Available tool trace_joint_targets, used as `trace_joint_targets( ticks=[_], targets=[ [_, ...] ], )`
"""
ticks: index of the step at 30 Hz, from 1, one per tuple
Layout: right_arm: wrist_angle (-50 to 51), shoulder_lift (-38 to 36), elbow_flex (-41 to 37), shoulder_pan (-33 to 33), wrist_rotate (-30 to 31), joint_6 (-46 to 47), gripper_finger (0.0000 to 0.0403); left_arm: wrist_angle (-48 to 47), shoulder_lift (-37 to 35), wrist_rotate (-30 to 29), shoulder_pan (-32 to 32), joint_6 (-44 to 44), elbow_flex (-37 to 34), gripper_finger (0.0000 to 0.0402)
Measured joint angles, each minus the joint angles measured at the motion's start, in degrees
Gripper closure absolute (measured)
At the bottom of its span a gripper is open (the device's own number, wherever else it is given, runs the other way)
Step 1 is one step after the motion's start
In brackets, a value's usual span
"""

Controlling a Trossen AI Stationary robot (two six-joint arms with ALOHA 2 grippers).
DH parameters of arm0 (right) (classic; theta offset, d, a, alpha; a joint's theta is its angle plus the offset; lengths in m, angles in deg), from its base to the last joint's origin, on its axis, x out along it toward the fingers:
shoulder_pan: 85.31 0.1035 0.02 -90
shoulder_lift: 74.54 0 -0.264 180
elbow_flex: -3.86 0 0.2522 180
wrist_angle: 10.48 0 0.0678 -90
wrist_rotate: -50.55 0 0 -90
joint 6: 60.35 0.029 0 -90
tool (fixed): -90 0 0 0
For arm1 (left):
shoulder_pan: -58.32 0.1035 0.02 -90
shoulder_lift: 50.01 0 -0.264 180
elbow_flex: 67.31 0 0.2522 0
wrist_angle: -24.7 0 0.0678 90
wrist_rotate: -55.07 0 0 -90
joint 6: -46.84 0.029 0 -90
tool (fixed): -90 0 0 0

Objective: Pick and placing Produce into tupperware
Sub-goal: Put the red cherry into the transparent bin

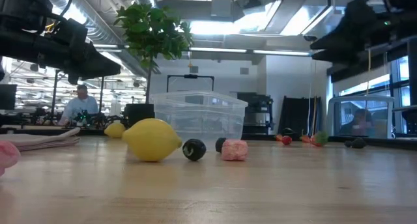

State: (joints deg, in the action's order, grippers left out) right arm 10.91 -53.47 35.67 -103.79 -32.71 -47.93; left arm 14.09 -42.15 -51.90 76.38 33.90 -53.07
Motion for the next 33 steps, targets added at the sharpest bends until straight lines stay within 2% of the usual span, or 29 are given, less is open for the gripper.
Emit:
trace_joint_targets(
  ticks=[3, 6, 9, 14, 20, 26, 30, 33],
  targets=[
    [2.5, 7.7, 5.0, 0.0, -0.4, -1.5, 0.0189, 0.4, 0.0, -0.5, 0.0, 0.0, 0.0, 0.0278],
    [3.8, 15.7, 10.2, 0.0, 0.0, 2.1, 0.0189, 0.5, 0.0, -0.5, 0.0, 0.0, 0.0, 0.0278],
    [7.6, 23.8, 15.8, 0.0, 3.1, 8.1, 0.0189, 0.5, 0.0, -0.6, 0.0, 0.0, 0.0, 0.0278],
    [16.7, 36.8, 24.4, -0.1, 7.8, 8.8, 0.0189, 0.5, 0.0, -0.6, 0.0, 0.0, 0.0, 0.0278],
    [24.8, 49.7, 31.2, -3.1, 7.9, 20.2, 0.0189, 0.5, 0.0, -0.6, 0.0, -0.2, 0.0, 0.0278],
    [26.0, 58.6, 33.7, -4.2, 7.8, 17.6, 0.0189, 0.5, 0.0, -0.6, 0.0, -0.2, 0.0, 0.0278],
    [26.7, 62.6, 33.8, -4.7, 7.6, 24.0, 0.0189, 0.5, 0.0, -0.6, 0.0, -0.2, 0.0, 0.0278],
    [27.1, 64.8, 33.7, -5.0, 7.4, 25.1, 0.0189, 0.5, 0.0, -0.6, 0.0, -0.2, 0.0, 0.0278]
  ],
)
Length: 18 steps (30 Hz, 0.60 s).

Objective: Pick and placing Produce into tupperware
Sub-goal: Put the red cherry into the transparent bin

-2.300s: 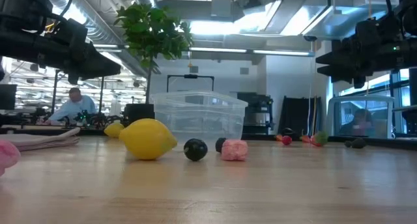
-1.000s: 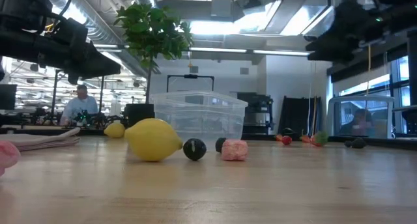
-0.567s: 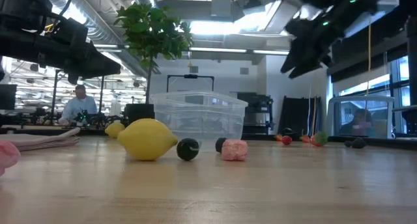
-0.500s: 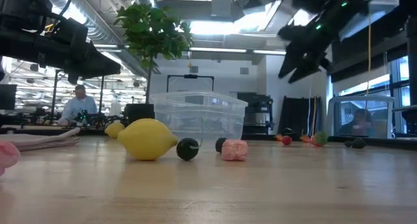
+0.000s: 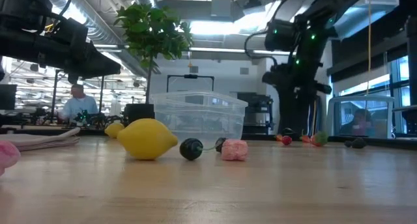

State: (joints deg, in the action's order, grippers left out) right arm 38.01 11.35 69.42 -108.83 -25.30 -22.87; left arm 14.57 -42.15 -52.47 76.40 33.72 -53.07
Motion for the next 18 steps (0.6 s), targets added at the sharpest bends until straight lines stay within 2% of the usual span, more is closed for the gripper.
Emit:
trace_joint_targets(
  ticks=[18],
  targets=[
    [-5.3, 7.0, 0.0, 0.0, -0.6, 0.0, 0.0189, 0.0, 0.0, 0.0, 0.0, 0.0, 0.0, 0.0278]
  ],
)
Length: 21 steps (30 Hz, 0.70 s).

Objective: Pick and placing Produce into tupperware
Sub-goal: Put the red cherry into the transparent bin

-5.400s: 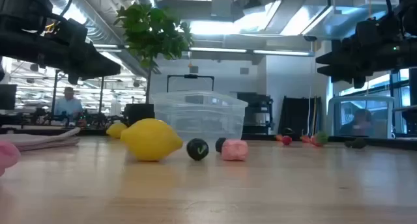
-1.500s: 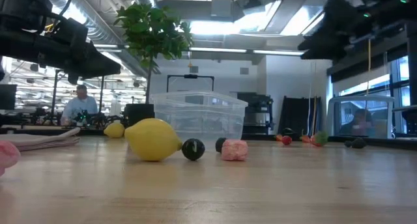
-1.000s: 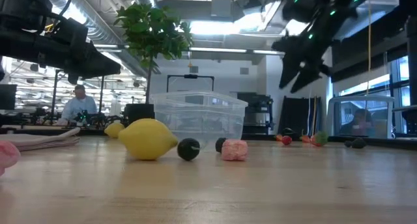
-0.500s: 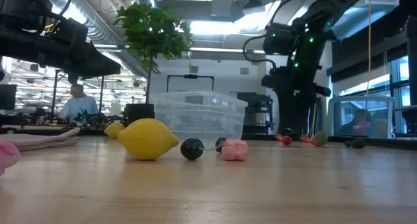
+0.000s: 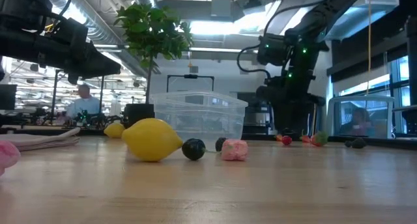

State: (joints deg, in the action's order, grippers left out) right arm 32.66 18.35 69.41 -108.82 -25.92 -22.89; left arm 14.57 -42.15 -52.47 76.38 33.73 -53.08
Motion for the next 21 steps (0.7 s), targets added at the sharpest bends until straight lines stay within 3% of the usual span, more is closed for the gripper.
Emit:
trace_joint_targets(
  ticks=[21],
  targets=[
    [-0.1, 6.8, 0.2, 0.2, -3.4, 1.8, 0.0189, -0.2, 0.0, 0.0, 0.0, 0.2, 0.0, 0.0278]
  ],
)
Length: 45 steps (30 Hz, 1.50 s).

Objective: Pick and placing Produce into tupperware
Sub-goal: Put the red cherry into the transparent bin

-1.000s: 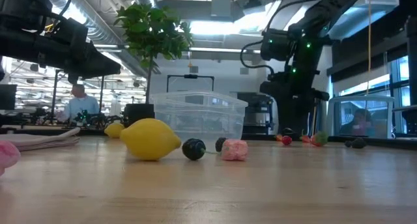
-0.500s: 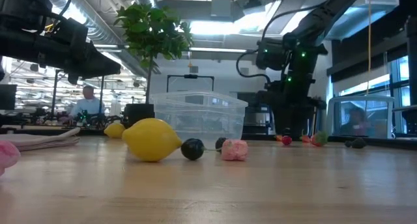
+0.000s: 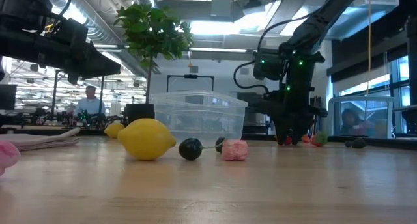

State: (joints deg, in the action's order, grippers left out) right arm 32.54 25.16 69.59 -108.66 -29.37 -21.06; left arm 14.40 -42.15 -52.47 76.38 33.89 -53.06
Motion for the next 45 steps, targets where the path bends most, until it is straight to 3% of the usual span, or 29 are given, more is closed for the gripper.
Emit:
trace_joint_targets(
  ticks=[8, 21, 30, 37, 45],
  targets=[
    [-0.4, 0.1, 0.0, 0.0, 0.0, -0.5, 0.0199, 0.0, 0.0, 0.0, 0.0, 0.0, 0.0, 0.0278],
    [-1.0, 0.2, -0.1, 0.0, -0.1, -0.7, 0.0314, 0.0, 0.0, 0.0, 0.0, 0.0, 0.0, 0.0278],
    [-0.9, -0.1, 0.4, 0.1, -1.0, -4.7, 0.0325, 0.0, 0.0, 0.0, 0.0, 0.0, 0.0, 0.0278],
    [2.1, -2.5, 9.4, 0.6, -3.2, -8.7, 0.0344, 0.0, 0.0, 0.0, 0.0, 0.0, 0.0, 0.0278],
    [0.9, -2.9, 22.8, 8.1, -16.7, -16.5, 0.0345, 0.0, 0.0, 0.0, 0.0, 0.0, 0.0, 0.0278]
  ],
)
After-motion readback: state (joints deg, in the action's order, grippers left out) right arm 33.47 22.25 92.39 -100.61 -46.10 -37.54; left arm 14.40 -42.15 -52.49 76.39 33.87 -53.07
